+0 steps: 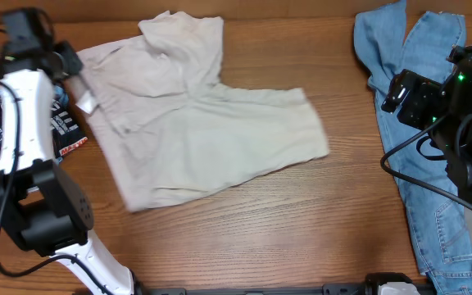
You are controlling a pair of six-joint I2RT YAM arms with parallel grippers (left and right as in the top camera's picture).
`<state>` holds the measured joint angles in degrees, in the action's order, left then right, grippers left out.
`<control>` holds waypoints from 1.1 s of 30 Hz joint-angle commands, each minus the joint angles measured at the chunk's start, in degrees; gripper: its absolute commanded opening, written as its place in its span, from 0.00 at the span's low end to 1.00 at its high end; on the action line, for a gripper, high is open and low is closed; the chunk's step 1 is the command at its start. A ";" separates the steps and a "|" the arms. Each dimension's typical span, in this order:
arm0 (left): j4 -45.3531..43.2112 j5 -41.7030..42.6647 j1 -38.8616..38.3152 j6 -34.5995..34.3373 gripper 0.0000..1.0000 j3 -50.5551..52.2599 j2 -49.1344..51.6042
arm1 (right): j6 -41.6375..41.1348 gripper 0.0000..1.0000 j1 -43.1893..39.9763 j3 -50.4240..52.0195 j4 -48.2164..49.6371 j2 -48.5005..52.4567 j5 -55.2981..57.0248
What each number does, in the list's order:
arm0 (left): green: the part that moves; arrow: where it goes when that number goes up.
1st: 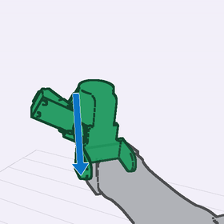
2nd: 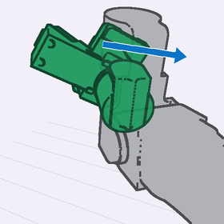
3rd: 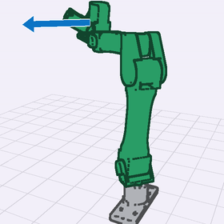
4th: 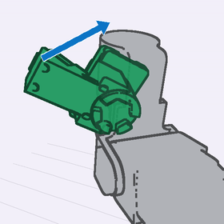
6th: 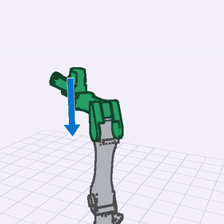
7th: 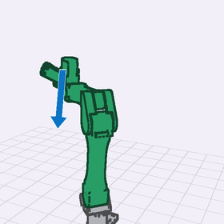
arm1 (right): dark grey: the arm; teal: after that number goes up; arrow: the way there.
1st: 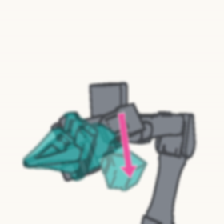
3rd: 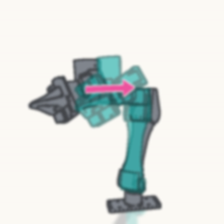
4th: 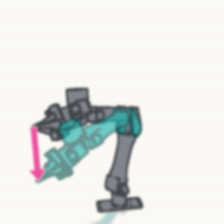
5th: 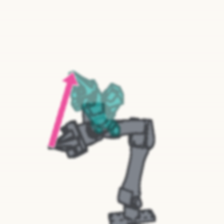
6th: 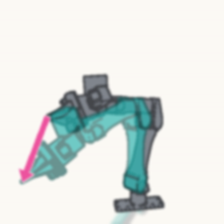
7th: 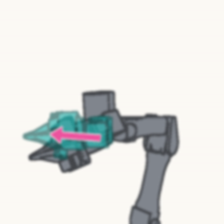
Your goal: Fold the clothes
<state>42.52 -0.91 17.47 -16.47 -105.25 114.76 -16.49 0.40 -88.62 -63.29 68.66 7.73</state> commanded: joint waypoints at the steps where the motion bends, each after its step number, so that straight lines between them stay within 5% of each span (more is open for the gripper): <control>1: 8.70 9.44 0.15 -0.44 1.00 -4.33 -0.55 | -0.26 1.00 -0.15 -0.85 -0.33 -0.37 0.09; 12: 40.11 7.89 -6.95 -0.44 1.00 3.13 -0.55 | -0.20 1.00 -0.15 -0.70 -1.73 5.46 -0.26; 25: 34.12 -1.25 -14.84 -6.54 1.00 28.72 -5.29 | 0.42 1.00 -0.15 -0.70 -6.23 7.89 -0.22; 33: 28.02 -3.13 -14.91 -7.96 1.00 32.96 -5.70 | 0.33 1.00 -0.15 -0.59 -9.88 9.68 -0.33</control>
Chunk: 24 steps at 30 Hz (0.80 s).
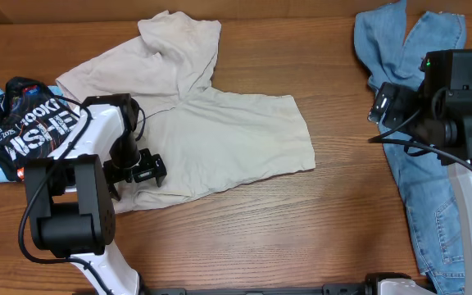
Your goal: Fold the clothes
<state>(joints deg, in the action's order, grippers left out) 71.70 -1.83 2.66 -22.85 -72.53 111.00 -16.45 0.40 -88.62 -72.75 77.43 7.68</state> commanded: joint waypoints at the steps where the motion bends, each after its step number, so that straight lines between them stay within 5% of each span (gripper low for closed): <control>1: -1.53 -2.16 -0.13 -0.79 1.00 0.09 -2.19 | 0.28 1.00 -0.15 -0.59 -0.55 1.25 -0.31; 10: -2.75 -1.29 1.73 -0.28 1.00 -0.04 -11.82 | 0.35 1.00 -0.15 -0.59 -1.53 6.47 -1.73; 24: -10.38 7.48 6.10 6.60 1.00 8.66 -11.91 | 7.34 1.00 -0.15 2.19 -0.50 14.43 -12.52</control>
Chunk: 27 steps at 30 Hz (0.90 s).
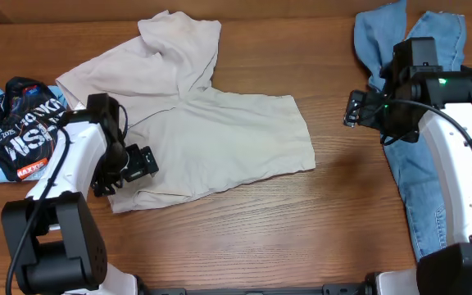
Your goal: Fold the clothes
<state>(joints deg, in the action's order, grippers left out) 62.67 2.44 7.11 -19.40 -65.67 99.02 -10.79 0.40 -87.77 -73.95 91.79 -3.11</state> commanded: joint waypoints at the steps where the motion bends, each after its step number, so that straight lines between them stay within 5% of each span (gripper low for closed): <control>1: -2.36 2.64 2.21 3.23 1.00 2.32 0.07 | 1.68 1.00 -0.15 1.77 0.96 0.07 -1.70; 17: -7.98 17.40 5.66 14.82 0.99 6.27 0.07 | 3.58 1.00 -0.15 6.62 2.75 2.86 -10.43; 25: -8.72 19.65 5.68 15.17 0.76 9.66 0.07 | 3.82 1.00 -0.09 21.11 14.91 2.97 -21.97; 27: -8.22 19.67 5.68 15.15 0.58 10.10 0.07 | 3.82 1.00 -0.09 24.57 17.77 2.97 -22.73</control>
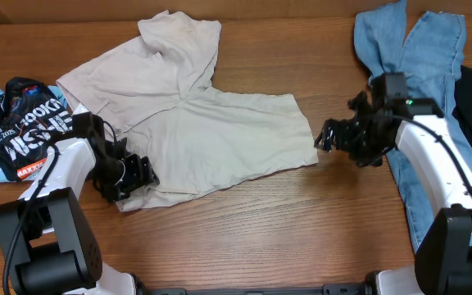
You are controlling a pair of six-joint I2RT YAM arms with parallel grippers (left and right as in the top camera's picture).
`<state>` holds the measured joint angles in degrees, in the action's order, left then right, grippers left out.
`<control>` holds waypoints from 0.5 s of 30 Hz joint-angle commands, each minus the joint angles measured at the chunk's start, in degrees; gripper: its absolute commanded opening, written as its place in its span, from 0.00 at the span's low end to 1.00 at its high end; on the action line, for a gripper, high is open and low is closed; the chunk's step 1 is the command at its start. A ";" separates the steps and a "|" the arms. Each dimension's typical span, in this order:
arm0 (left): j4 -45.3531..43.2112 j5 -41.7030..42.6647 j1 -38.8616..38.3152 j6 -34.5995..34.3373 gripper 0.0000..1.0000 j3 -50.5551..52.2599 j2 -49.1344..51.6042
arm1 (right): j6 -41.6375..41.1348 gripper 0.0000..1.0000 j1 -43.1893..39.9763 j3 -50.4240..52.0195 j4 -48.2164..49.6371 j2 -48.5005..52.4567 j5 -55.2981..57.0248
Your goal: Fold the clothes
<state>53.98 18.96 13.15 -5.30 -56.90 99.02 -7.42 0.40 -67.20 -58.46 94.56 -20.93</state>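
Observation:
Beige shorts [211, 131] lie spread across the middle of the table, with one leg folded up toward the far edge. My left gripper [140, 174] rests low on the shorts' near-left corner, its fingers over the cloth. My right gripper [323, 139] reaches in from the right and sits at the right hem of the shorts, just touching its edge. From overhead, neither gripper's jaws show clearly. Blue jeans [420, 57] lie crumpled at the far right, partly under the right arm.
A black garment with white and red print [23, 123] is bunched at the left edge of the table. Something dark lies beside the jeans at the right border. Bare wood [301, 229] runs along the near side.
The right gripper has come down and left from beside the jeans to the shorts' right hem. The left gripper has shifted slightly nearer on the shorts' near-left corner.
At first both arms stood back at the table's sides, with the shorts spread wider. Then the left gripper was on the shorts' near-left part and the cloth lay tidier. The right arm swung in over the jeans and now meets the right hem.

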 commanded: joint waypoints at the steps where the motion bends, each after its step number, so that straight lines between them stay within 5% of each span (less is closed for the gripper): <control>1: 0.92 3.13 -0.35 1.07 0.51 1.38 0.07 | 0.50 1.00 -0.09 5.01 3.19 0.20 -4.90; 5: 2.25 3.08 -0.35 1.05 0.30 1.38 0.07 | 0.66 1.00 -0.07 9.75 9.79 0.20 -5.27; 8: 2.84 2.93 -0.35 1.05 0.04 1.36 0.07 | 0.61 1.00 -0.04 12.70 15.54 0.28 -6.91; 15: 4.57 1.33 -0.35 1.05 0.04 1.36 0.07 | 0.66 1.00 0.04 14.53 18.88 2.78 -11.85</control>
<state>57.54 21.02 13.10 -4.89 -56.27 99.02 -7.25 0.40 -53.41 -39.99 95.48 -29.30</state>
